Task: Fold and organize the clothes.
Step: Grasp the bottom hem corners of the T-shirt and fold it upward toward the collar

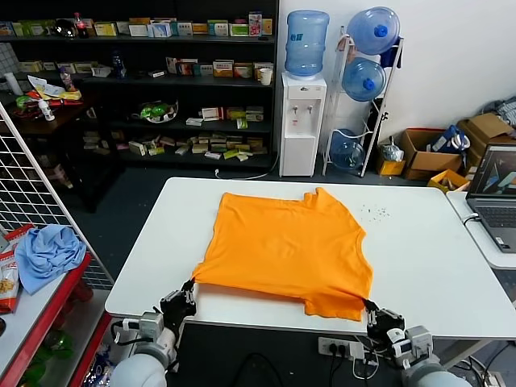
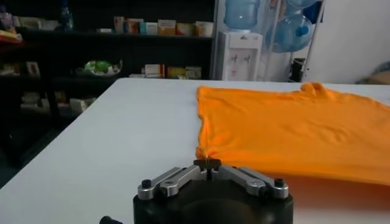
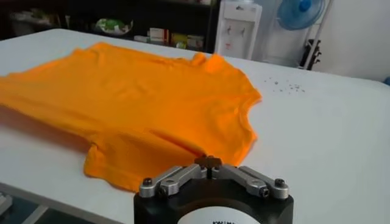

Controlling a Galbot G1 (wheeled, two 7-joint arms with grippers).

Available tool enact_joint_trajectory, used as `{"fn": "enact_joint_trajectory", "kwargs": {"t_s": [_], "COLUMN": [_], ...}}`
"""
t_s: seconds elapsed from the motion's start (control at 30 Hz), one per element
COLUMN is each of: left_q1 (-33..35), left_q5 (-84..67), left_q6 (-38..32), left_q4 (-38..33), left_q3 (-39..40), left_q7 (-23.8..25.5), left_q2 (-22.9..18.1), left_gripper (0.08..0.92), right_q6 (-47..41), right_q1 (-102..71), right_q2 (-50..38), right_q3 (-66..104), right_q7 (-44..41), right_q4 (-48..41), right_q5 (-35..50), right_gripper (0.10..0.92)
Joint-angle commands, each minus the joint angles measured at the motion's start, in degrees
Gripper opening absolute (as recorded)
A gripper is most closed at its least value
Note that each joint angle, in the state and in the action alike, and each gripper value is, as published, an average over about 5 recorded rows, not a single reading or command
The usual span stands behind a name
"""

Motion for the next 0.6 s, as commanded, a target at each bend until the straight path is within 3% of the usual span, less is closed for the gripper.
{"fn": "enact_joint_trajectory", "kwargs": {"t_s": [0.03,0.33,0.6], "left_q1": [3.95,-5.82,-14.47], "left_q5": [1.66,5.68,4.96], "left_q6": [-1.06,-3.15,-3.03], "left_q4": [-3.55,4.0,12.87], "left_q3": [-1.46,1.61,3.87], "left_q7": [-0.15,0.91,0.64], "left_q2": [1.13,-2.54,-4.55], "left_gripper": [0.09,0.09,0.09], "right_q6": [1.47,8.13,10.82], "right_q1": [-4.4,7.93,21.18], "right_q2": [-0.61,-1.85,-4.14], "right_q3": [0.74,-1.74,-4.54], "right_q7": [0.67,-0.98,-2.79], "right_q4": [4.06,-4.55,-17.38], "right_q5": [-3.59,-0.9,2.56], "right_gripper": [0.124,0.124,0.124]}}
